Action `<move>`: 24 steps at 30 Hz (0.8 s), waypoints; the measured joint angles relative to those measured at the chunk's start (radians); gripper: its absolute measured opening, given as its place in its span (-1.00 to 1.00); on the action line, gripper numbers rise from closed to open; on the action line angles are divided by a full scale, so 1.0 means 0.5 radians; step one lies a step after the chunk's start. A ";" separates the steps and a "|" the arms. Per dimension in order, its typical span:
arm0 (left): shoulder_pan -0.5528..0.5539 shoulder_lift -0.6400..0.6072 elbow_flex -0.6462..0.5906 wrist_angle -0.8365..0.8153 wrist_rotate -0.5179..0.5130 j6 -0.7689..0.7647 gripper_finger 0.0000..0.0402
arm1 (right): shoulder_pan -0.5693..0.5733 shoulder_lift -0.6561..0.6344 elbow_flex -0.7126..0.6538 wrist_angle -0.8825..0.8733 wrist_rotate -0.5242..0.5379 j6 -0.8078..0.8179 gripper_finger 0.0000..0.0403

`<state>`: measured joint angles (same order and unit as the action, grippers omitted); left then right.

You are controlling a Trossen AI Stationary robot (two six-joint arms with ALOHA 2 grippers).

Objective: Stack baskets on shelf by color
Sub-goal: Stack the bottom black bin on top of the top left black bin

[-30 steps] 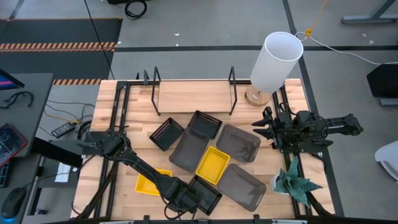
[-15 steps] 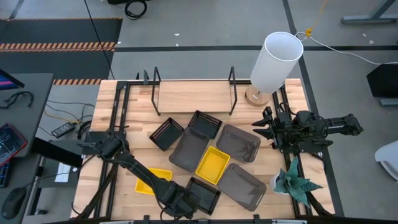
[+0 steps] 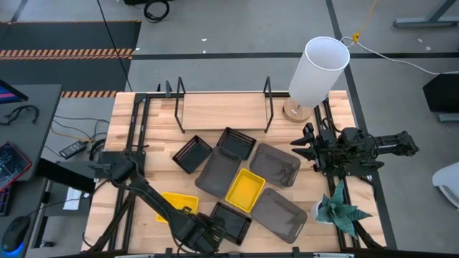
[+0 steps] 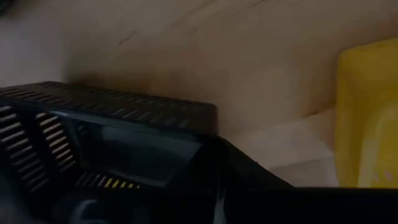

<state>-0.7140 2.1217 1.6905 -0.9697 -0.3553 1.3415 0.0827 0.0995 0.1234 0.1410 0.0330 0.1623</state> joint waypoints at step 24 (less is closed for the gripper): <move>0.184 -0.573 0.002 -0.314 -0.054 -1.828 -0.95 | 0.000 0.000 0.000 0.000 0.000 0.000 -0.35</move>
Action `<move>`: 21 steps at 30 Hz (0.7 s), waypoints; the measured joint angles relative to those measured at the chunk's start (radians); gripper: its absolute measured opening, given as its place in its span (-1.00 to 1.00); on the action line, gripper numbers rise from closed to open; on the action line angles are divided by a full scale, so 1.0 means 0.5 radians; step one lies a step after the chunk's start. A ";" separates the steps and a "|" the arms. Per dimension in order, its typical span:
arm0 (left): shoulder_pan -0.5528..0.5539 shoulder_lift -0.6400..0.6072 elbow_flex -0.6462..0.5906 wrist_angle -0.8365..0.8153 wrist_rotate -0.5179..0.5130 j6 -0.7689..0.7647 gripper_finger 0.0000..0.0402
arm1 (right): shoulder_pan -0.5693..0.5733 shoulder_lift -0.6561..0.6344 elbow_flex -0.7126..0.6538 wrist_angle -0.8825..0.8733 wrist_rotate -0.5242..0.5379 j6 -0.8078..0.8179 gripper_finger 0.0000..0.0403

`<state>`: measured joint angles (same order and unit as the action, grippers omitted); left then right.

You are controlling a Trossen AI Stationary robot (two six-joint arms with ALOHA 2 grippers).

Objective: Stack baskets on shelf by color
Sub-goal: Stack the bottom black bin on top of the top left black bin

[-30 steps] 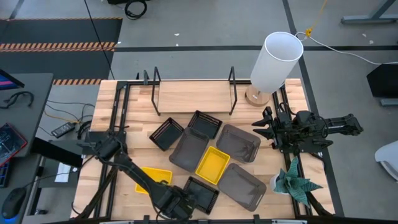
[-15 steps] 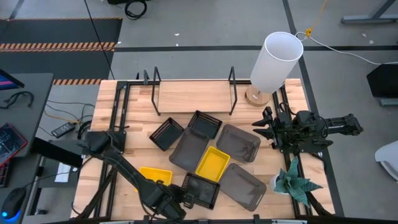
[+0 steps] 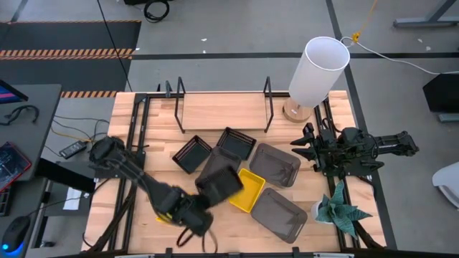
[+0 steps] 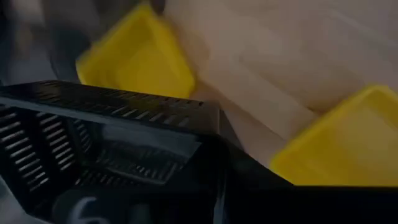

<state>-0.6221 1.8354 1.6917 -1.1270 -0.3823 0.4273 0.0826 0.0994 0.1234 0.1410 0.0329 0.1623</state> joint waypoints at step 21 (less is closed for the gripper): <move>0.304 -0.406 -0.592 -0.493 -0.109 -0.776 -0.97 | 0.000 0.000 0.000 0.000 0.000 0.000 -0.35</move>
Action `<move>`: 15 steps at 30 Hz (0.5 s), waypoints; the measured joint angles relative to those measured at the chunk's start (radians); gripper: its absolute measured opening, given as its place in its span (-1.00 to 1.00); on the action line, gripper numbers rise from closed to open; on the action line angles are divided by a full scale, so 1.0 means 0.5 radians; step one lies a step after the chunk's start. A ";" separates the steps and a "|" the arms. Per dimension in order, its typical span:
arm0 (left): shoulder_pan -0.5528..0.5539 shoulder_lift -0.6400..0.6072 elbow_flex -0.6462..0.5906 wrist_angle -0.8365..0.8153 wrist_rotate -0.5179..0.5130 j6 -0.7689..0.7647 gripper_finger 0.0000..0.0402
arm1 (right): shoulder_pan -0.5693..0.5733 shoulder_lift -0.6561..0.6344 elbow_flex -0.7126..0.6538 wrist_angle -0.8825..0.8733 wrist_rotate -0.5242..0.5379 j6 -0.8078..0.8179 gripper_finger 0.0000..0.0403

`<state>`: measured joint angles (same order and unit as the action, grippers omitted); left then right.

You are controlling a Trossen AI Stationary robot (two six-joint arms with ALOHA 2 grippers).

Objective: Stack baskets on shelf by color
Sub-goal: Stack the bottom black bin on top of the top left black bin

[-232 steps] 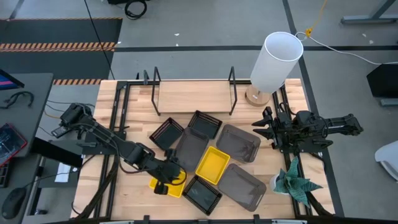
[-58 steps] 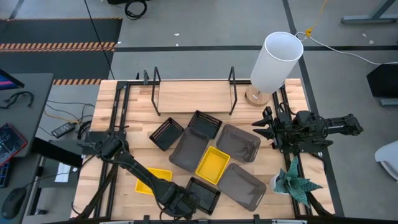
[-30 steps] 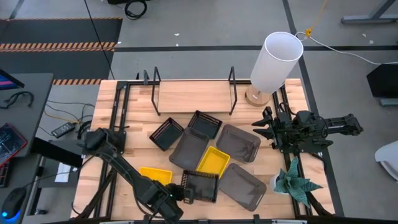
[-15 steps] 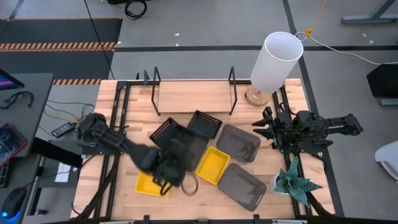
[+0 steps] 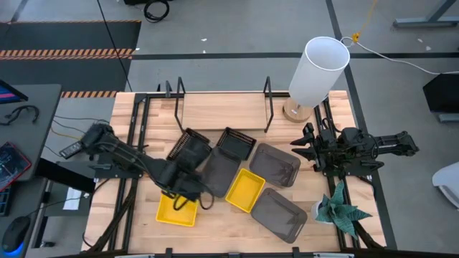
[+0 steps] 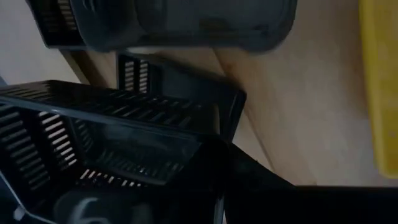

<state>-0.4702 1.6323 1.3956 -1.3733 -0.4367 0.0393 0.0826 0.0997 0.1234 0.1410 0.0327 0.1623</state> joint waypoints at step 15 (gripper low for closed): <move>0.102 -0.521 -0.817 0.729 -0.026 0.758 -0.95 | 0.000 -0.001 0.000 -0.001 0.000 0.000 -0.35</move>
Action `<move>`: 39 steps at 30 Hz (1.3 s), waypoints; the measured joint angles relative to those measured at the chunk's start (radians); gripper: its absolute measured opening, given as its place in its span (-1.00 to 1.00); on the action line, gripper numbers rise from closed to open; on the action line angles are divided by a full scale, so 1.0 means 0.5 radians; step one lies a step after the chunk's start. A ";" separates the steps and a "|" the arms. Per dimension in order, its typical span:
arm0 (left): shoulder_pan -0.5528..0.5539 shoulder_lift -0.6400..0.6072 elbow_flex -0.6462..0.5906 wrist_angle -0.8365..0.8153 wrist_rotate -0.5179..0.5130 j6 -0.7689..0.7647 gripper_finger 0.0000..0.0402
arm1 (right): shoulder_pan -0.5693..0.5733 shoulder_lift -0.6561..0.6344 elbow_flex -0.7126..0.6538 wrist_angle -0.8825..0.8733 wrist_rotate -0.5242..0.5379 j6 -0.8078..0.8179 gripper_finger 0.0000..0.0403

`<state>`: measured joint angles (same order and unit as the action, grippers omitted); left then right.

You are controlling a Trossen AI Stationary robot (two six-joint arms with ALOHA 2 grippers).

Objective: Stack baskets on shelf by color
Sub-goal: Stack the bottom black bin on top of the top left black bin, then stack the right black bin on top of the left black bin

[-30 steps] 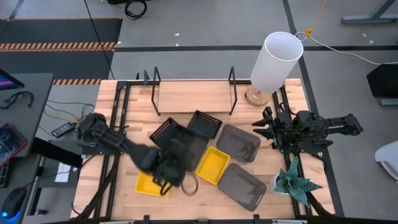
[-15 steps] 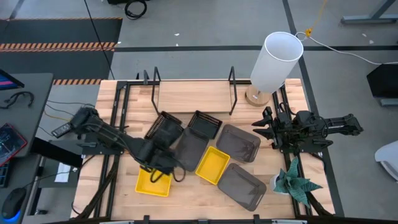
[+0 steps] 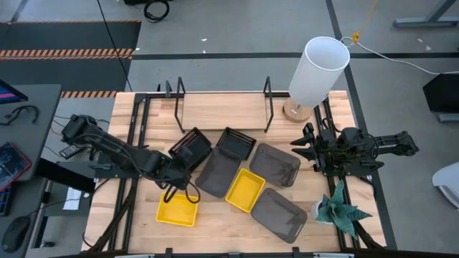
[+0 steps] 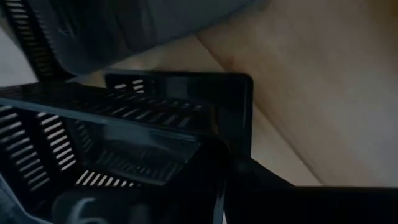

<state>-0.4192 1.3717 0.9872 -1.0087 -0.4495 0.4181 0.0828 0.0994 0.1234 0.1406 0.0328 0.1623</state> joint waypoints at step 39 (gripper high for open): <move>0.194 0.007 0.060 0.365 -0.042 -0.367 -0.39 | 0.000 0.000 0.000 0.001 0.000 0.000 -0.35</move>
<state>-0.3224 1.3750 1.0174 -0.8263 -0.4706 0.2346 0.0829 0.0994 0.1234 0.1410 0.0326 0.1623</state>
